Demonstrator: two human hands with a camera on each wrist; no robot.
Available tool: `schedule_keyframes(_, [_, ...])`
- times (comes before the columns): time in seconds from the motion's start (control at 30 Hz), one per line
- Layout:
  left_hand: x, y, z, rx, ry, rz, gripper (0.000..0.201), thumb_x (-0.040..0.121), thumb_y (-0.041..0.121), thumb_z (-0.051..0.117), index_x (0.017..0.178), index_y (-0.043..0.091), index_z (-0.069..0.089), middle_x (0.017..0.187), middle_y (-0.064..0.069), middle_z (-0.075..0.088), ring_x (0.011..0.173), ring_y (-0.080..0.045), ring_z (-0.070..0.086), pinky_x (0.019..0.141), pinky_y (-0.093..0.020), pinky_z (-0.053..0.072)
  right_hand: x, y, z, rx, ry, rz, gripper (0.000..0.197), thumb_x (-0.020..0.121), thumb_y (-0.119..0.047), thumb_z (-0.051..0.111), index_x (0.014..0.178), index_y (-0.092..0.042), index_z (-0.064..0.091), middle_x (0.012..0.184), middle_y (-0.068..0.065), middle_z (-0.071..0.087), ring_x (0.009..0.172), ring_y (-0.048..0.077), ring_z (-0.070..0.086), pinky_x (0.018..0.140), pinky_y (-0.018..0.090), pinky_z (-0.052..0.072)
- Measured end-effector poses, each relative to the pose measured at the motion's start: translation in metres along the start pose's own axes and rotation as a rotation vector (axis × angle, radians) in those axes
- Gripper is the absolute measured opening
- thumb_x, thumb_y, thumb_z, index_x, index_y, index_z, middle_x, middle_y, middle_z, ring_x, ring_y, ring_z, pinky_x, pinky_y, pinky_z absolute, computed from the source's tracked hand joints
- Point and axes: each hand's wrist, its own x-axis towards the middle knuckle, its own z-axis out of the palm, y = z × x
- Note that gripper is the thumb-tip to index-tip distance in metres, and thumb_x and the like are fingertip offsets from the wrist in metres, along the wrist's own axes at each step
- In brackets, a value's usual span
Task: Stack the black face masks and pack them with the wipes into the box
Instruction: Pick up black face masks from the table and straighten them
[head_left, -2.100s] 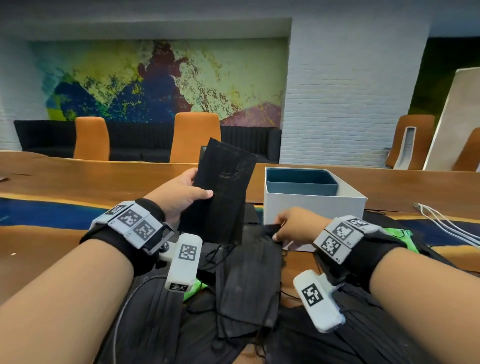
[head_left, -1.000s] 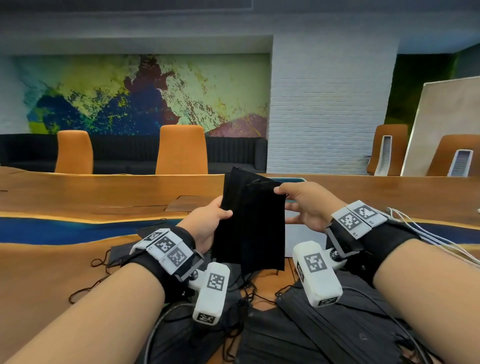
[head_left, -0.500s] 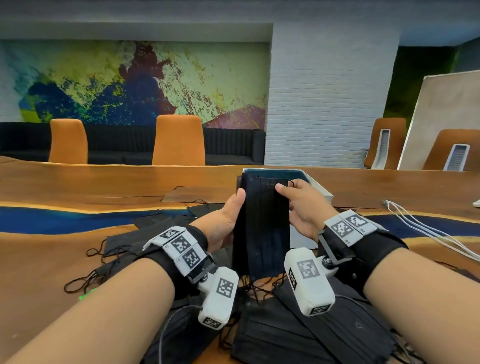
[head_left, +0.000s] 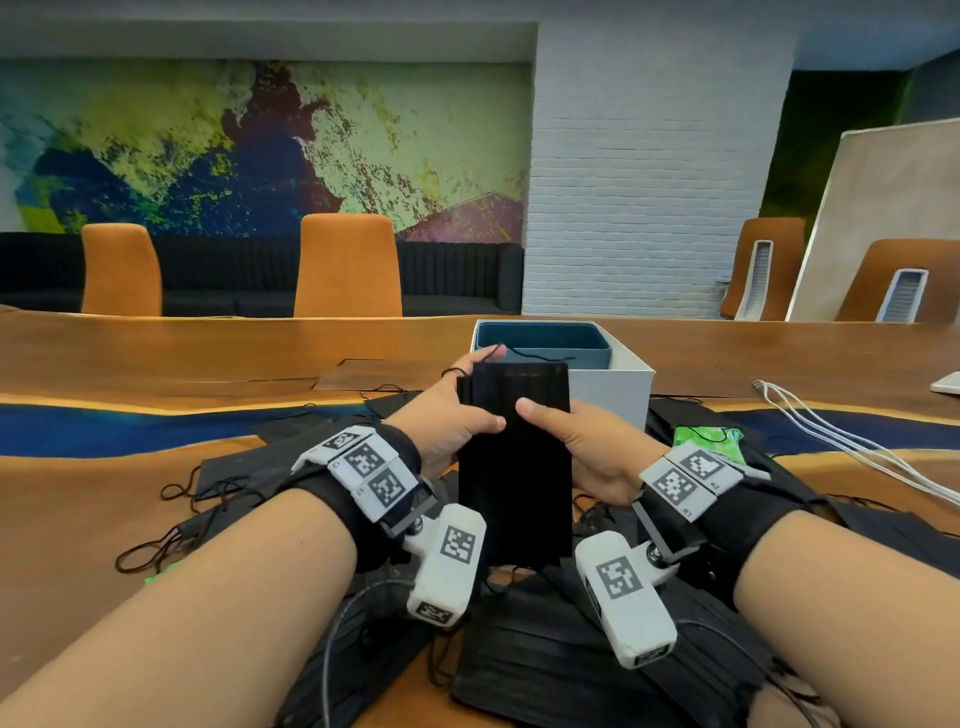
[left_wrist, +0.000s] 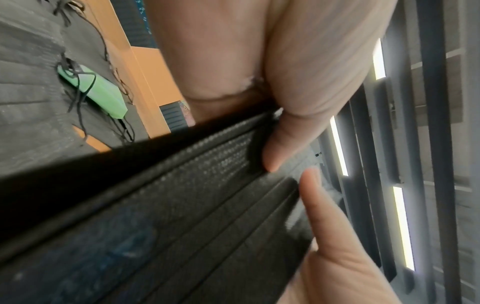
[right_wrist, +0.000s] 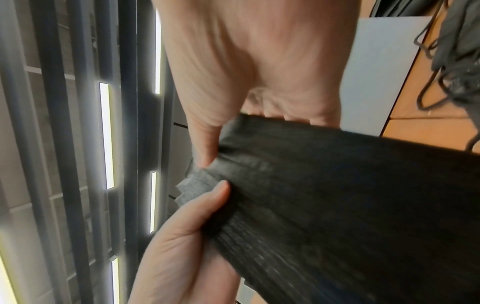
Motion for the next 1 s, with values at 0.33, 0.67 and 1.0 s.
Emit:
schedule_keyframes(0.33, [-0.006,0.002,-0.006,-0.043,-0.12,-0.004,0.062,0.079,-0.009,0.063,0.133,0.018,0.047,0.121,-0.011,0.06,0.102,-0.019,0.064,0.081,-0.026,0.056,-0.006,-0.001,-0.001,-0.04,-0.074,-0.007,0.031,0.091,-0.021,0.059,0.122,-0.021,0.057,0.116,0.006,0.068,0.11,0.021,0.062,0.095,0.041,0.05])
schedule_keyframes(0.67, [-0.017,-0.016,-0.01,-0.084,-0.147,-0.122,0.06,0.071,0.013,0.066,0.127,0.026,0.05,0.126,-0.007,0.062,0.115,-0.024,0.06,0.091,-0.04,0.053,-0.01,0.013,-0.002,-0.106,-0.08,0.013,0.045,0.085,-0.031,0.065,0.127,-0.02,0.054,0.118,0.006,0.066,0.111,0.022,0.062,0.098,0.043,0.048])
schedule_keyframes(1.0, [-0.017,-0.013,0.004,-0.032,-0.099,-0.103,0.046,0.092,0.01,0.055,0.13,0.034,0.048,0.123,-0.001,0.061,0.113,-0.018,0.057,0.096,-0.034,0.048,-0.011,0.018,0.014,-0.06,-0.134,0.005,0.022,0.09,-0.008,0.059,0.108,-0.018,0.061,0.109,0.009,0.068,0.103,0.02,0.065,0.089,0.032,0.053])
